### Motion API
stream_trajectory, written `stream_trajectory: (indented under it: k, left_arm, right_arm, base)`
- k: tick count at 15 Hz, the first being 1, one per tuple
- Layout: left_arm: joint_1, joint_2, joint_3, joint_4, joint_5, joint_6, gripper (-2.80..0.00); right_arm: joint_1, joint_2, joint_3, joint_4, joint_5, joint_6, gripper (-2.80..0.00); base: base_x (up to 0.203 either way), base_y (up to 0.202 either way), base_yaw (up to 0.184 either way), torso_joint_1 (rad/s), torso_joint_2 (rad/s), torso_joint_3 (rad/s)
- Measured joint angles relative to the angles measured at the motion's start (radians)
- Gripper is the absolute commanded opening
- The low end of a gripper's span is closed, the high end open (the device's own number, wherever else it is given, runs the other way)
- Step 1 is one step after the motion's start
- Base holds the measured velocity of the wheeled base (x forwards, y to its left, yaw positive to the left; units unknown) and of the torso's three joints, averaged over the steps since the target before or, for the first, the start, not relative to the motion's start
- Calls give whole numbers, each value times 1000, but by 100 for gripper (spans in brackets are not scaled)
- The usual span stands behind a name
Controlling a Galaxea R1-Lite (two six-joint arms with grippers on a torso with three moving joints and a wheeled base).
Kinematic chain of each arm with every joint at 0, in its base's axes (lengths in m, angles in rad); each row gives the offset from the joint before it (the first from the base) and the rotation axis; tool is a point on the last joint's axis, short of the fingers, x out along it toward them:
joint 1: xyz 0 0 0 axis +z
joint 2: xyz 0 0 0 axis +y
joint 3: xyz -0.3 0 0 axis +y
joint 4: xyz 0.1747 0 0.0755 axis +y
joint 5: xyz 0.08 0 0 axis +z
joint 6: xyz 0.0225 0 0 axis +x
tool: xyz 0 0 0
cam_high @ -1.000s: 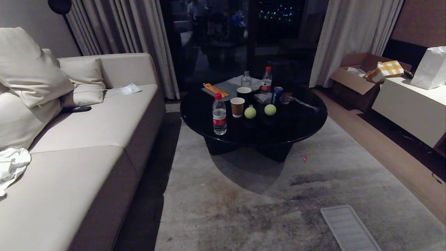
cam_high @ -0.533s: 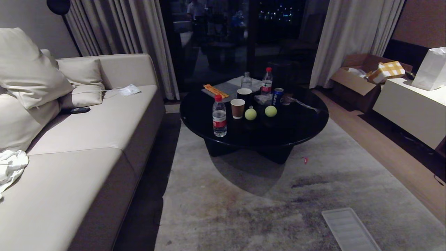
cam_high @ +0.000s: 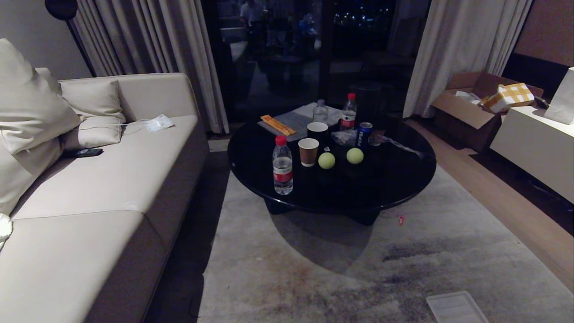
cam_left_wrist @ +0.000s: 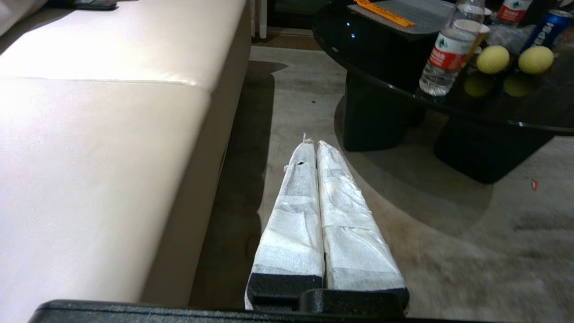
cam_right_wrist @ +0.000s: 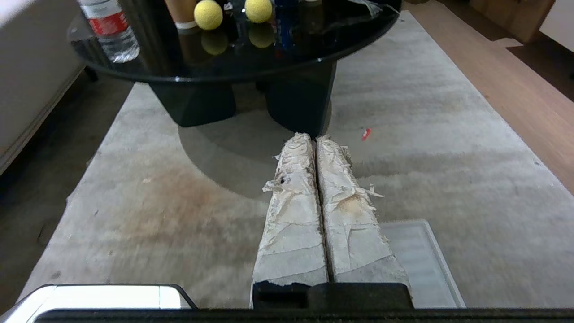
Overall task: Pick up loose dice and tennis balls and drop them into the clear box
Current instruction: Pick up the ball on the table
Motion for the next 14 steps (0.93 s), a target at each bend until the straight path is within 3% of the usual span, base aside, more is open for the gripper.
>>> stream_trajectory:
  k: [14]
  left_arm:
    - [0,0,0,0,0,0,-280]
  right_arm:
    - [0,0,0,0,0,0,-280]
  base:
    - [183,0,-1,2,2,1]
